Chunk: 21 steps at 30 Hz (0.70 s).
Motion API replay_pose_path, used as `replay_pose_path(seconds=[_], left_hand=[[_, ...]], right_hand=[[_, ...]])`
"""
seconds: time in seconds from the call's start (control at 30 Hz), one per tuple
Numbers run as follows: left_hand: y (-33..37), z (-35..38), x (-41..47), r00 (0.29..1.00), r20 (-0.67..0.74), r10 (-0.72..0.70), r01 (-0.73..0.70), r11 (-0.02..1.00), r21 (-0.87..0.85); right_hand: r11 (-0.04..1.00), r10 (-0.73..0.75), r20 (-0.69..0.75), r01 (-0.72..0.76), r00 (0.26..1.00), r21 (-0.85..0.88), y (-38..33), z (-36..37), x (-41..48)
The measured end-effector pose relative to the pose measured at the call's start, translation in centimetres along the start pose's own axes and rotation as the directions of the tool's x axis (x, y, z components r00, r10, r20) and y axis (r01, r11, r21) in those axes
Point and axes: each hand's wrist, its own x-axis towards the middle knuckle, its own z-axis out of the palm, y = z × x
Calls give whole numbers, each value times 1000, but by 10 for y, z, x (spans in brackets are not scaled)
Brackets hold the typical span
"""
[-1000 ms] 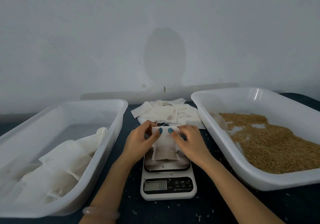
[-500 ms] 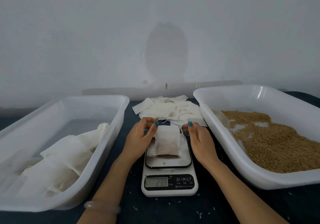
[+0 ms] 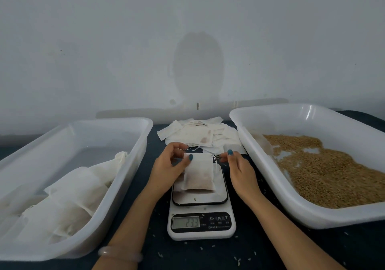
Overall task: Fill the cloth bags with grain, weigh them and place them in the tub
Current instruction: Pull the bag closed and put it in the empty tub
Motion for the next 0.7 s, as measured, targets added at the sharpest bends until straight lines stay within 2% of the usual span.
replay_pose_path(seconds=[0.07, 0.17, 0.33, 0.4, 0.5, 0.6, 0.7], left_hand=[[4, 2, -3, 999, 40, 24, -26, 999, 45], [10, 5, -7, 987, 90, 131, -144, 977, 159], [19, 0, -5, 963, 44, 265, -269, 943, 194], [29, -4, -6, 953, -47, 299, -286, 939, 189], [45, -15, -6, 906, -300, 297, -232, 944, 234], [64, -34, -5, 810, -513, 286, -78, 918, 389], [78, -56, -4, 761, -588, 274, 66, 869, 490]], right_hand=[[1000, -13, -10, 13, 1000, 6, -2, 0, -1], [1000, -30, -19, 30, 999, -1, -5, -1, -2], [999, -33, -31, 33, 999, -18, -4, -1, -2], [999, -29, -30, 28, 999, -23, -3, -1, -1], [999, -19, -34, 18, 999, -30, -1, -1, 0], [999, -11, -30, 10, 999, -46, -2, 0, 0], [999, -9, -29, 7, 1000, -51, -3, 0, 0]])
